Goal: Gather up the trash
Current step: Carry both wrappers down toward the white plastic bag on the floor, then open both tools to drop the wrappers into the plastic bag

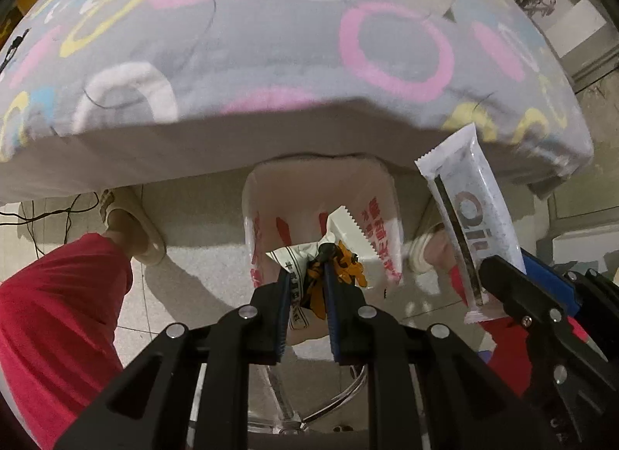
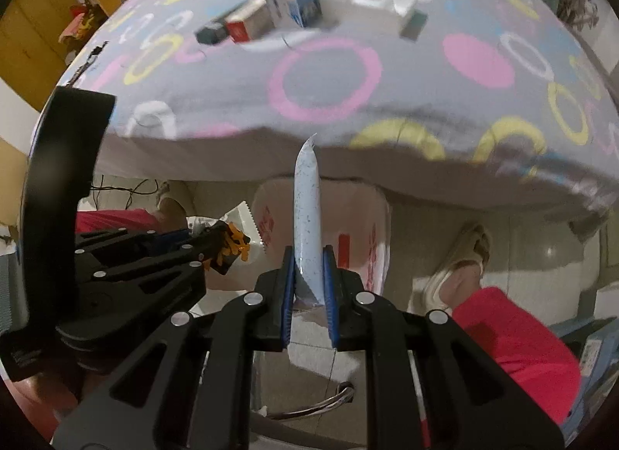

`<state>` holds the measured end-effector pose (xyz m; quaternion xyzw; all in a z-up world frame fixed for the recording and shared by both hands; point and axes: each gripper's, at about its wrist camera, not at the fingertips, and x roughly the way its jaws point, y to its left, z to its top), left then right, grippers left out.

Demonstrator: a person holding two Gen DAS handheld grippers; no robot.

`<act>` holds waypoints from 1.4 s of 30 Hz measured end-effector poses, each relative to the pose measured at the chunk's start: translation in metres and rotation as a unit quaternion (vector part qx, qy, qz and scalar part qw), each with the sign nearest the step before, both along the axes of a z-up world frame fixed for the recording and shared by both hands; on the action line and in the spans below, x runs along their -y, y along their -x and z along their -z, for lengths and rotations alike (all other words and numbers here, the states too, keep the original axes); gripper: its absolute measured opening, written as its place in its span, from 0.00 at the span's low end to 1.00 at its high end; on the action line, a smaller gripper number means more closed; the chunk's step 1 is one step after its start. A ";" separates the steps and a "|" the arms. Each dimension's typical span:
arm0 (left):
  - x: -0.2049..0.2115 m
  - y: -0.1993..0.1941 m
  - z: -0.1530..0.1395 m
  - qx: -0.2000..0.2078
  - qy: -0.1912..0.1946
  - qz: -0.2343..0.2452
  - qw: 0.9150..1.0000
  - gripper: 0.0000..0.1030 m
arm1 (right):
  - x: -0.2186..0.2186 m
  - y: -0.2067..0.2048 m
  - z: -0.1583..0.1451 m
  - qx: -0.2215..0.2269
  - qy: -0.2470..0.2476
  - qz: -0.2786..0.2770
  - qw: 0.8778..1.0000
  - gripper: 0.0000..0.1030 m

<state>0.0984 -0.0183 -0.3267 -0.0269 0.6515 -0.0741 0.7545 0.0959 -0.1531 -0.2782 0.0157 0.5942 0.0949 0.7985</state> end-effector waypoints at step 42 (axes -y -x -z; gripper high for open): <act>0.001 -0.031 0.164 -0.143 -0.016 -0.086 0.986 0.17 | 0.025 -0.054 0.188 -0.154 -0.028 0.112 0.981 0.14</act>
